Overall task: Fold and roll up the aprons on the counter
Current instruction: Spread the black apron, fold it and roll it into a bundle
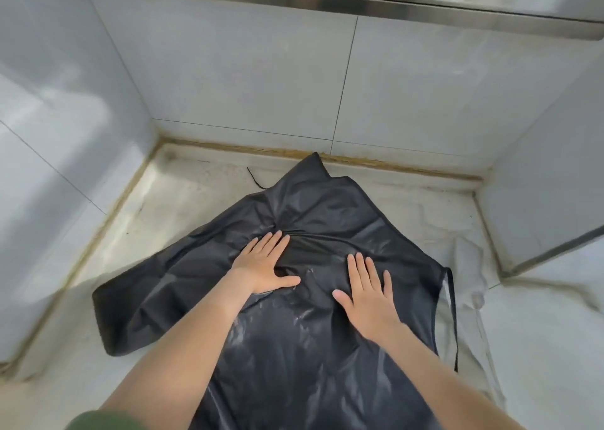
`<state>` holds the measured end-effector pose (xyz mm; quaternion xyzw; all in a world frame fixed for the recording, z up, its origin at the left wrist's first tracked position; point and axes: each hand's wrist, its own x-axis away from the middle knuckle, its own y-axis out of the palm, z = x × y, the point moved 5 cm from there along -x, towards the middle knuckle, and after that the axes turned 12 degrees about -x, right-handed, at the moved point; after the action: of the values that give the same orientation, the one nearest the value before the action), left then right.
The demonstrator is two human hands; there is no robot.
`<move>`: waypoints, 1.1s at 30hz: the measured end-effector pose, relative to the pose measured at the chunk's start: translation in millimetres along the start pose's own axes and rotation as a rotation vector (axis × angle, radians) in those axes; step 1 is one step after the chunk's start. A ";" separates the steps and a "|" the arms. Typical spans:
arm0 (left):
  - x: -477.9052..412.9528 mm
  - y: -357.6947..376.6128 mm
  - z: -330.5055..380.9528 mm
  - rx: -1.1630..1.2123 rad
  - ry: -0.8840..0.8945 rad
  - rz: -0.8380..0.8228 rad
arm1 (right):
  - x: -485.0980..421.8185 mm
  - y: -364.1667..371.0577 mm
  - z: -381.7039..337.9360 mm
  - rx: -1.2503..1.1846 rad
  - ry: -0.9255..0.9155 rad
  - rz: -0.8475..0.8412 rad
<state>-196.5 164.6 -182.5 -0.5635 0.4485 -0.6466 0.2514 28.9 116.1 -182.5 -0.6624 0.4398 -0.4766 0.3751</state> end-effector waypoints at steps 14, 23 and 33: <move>32.8 10.7 -12.1 0.064 -0.414 0.095 | -81.2 -52.1 -52.2 0.212 -0.107 0.183; 17.0 0.7 -22.9 0.001 0.031 0.297 | -51.8 9.9 -34.8 -0.153 -0.012 0.025; 5.9 -9.4 -19.4 0.059 -0.196 0.371 | -105.6 -26.7 -31.1 0.083 -0.156 0.136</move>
<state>-214.7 169.9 -170.6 -0.5237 0.4987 -0.5443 0.4251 -11.7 221.9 -181.7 -0.6502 0.4330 -0.4147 0.4666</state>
